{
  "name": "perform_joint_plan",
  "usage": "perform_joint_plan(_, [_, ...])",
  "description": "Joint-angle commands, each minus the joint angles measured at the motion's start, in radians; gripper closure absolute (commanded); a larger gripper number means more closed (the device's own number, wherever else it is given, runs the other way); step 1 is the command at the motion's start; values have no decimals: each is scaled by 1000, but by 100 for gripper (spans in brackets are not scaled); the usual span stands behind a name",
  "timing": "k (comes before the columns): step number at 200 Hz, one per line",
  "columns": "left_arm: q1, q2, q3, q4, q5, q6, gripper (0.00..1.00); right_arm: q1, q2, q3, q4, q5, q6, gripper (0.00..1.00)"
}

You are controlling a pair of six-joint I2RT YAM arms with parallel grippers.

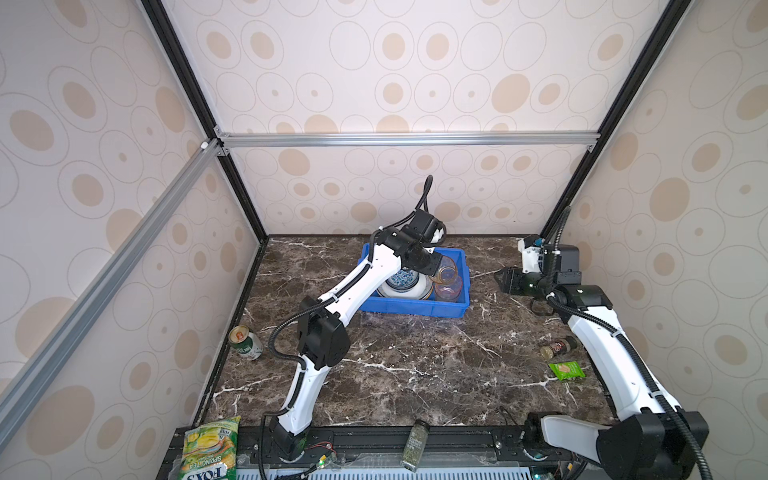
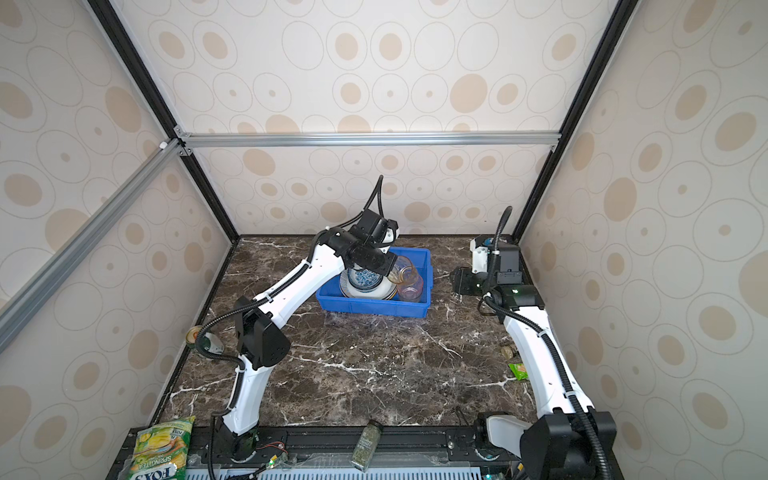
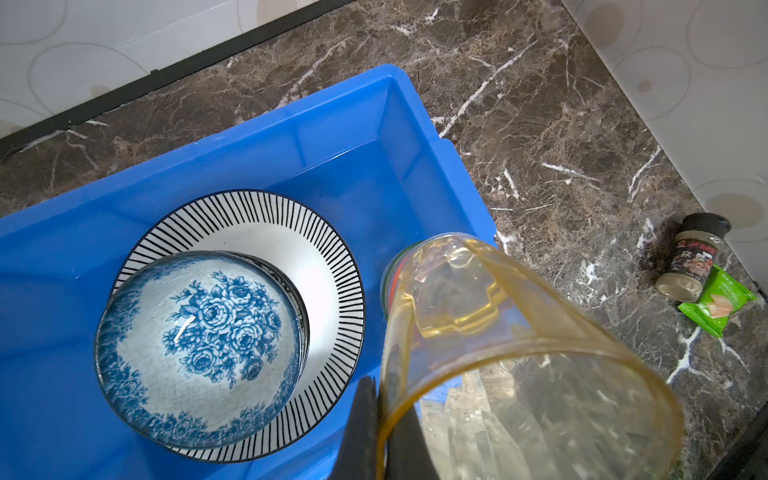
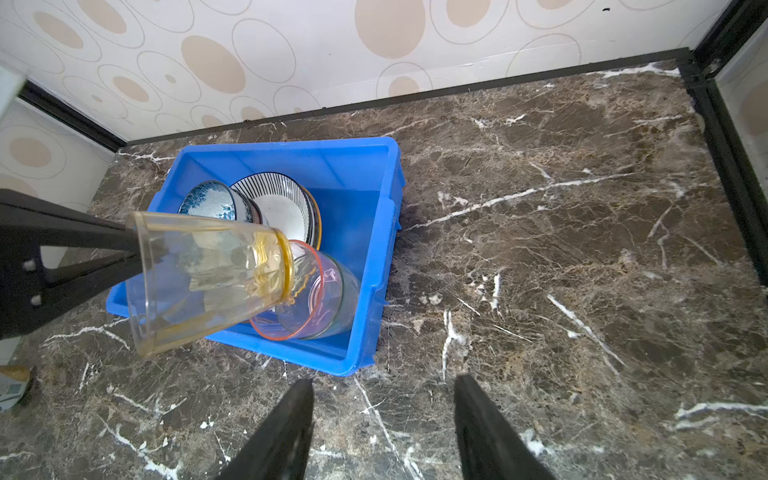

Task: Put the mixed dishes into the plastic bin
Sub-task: 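Lower the yellow glass onto the pink glass with the left gripper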

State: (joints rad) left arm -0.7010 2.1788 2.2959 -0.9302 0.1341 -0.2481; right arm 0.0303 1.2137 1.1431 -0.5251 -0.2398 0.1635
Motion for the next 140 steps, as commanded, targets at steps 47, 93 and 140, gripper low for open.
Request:
perform_joint_plan(47, [-21,42,61,-42,6,-3,100,-7,4,23,-16,-18,-12,43])
perform_joint_plan(93, [-25,54,68,-58,-7,-4,100,-7,1,19,-15,-21,-8,43])
perform_joint_plan(140, [-26,65,68,-66,-23,-11,100,-7,1,12,-15,-29,-3,43])
